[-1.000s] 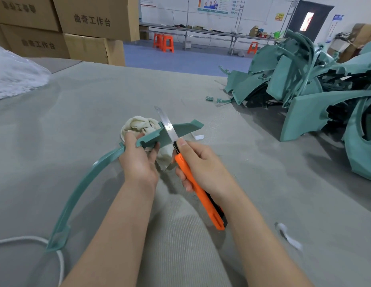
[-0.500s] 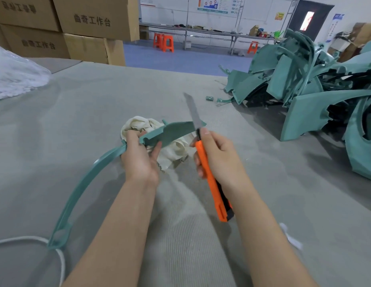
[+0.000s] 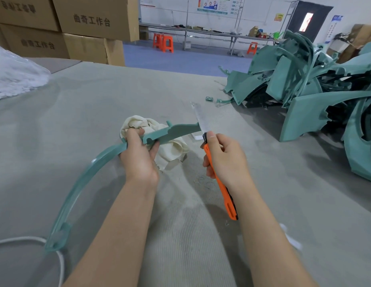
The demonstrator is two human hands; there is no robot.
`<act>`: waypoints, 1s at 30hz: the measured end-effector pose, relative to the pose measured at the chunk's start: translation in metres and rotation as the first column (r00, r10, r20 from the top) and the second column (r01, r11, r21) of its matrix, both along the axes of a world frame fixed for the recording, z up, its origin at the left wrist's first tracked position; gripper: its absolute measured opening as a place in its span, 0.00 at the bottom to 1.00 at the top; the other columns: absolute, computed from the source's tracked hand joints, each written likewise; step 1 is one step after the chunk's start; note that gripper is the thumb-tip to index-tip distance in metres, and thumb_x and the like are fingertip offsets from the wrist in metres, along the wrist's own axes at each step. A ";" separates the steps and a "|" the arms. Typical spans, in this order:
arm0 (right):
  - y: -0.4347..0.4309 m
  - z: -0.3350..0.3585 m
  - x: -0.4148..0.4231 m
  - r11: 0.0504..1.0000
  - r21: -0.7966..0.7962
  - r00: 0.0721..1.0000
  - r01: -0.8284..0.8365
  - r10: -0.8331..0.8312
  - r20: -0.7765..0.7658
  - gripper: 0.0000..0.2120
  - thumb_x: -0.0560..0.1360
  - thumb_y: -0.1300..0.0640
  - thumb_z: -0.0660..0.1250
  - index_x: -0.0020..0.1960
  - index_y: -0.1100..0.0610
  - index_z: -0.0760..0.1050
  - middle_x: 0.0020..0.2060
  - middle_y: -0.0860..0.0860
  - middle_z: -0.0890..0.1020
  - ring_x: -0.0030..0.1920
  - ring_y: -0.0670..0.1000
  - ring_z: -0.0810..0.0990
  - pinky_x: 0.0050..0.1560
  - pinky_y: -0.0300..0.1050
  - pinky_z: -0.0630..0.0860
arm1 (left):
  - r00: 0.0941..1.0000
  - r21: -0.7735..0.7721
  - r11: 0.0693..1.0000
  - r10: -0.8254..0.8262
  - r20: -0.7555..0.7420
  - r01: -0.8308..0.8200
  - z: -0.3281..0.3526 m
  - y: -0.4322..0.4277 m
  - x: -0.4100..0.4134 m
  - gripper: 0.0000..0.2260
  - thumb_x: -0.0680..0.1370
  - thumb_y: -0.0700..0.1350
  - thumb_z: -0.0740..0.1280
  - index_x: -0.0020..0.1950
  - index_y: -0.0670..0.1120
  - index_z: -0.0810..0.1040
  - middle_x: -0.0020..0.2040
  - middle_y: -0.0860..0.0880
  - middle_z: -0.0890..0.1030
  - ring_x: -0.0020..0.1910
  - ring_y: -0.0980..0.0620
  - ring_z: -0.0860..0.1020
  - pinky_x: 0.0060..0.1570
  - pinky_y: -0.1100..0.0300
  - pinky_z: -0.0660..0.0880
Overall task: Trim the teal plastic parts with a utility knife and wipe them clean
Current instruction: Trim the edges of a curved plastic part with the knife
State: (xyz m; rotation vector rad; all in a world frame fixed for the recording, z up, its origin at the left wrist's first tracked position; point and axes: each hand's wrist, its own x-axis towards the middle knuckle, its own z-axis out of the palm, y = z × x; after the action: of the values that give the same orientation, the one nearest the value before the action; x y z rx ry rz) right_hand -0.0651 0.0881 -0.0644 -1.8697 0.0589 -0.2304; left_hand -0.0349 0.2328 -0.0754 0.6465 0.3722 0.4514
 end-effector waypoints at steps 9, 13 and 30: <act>0.006 -0.001 -0.001 0.997 0.013 0.996 -0.081 0.081 -0.048 0.21 0.82 0.47 0.57 0.42 0.62 0.74 0.24 0.52 0.75 0.22 0.49 0.71 0.23 0.37 0.69 | 0.999 0.010 0.999 0.045 0.003 -0.045 0.002 0.000 0.000 0.04 0.77 0.39 0.62 0.51 0.40 0.73 0.41 0.50 0.77 0.38 0.57 0.80 0.48 0.55 0.81; 0.012 -0.001 -0.003 0.988 0.036 0.987 -0.148 0.150 -0.064 0.21 0.82 0.46 0.56 0.43 0.62 0.74 0.25 0.53 0.76 0.22 0.49 0.72 0.23 0.38 0.69 | 0.999 0.005 0.999 0.047 0.002 -0.047 0.001 0.000 0.000 0.03 0.77 0.38 0.62 0.49 0.41 0.72 0.41 0.50 0.77 0.35 0.60 0.80 0.46 0.56 0.82; 0.017 0.010 -0.018 0.813 0.251 0.840 -0.526 0.543 0.004 0.19 0.83 0.47 0.56 0.42 0.57 0.76 0.23 0.51 0.74 0.20 0.47 0.69 0.24 0.36 0.67 | 1.000 0.016 1.000 0.002 -0.002 -0.002 -0.001 0.002 -0.001 0.05 0.78 0.40 0.59 0.44 0.42 0.74 0.46 0.46 0.76 0.44 0.53 0.76 0.47 0.58 0.80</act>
State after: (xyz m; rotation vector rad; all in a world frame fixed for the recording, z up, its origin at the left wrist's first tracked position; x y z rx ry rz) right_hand -0.0835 0.1055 -0.0546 -1.5745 -0.3797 0.2270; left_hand -0.0357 0.2345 -0.0763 0.6623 0.3718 0.4561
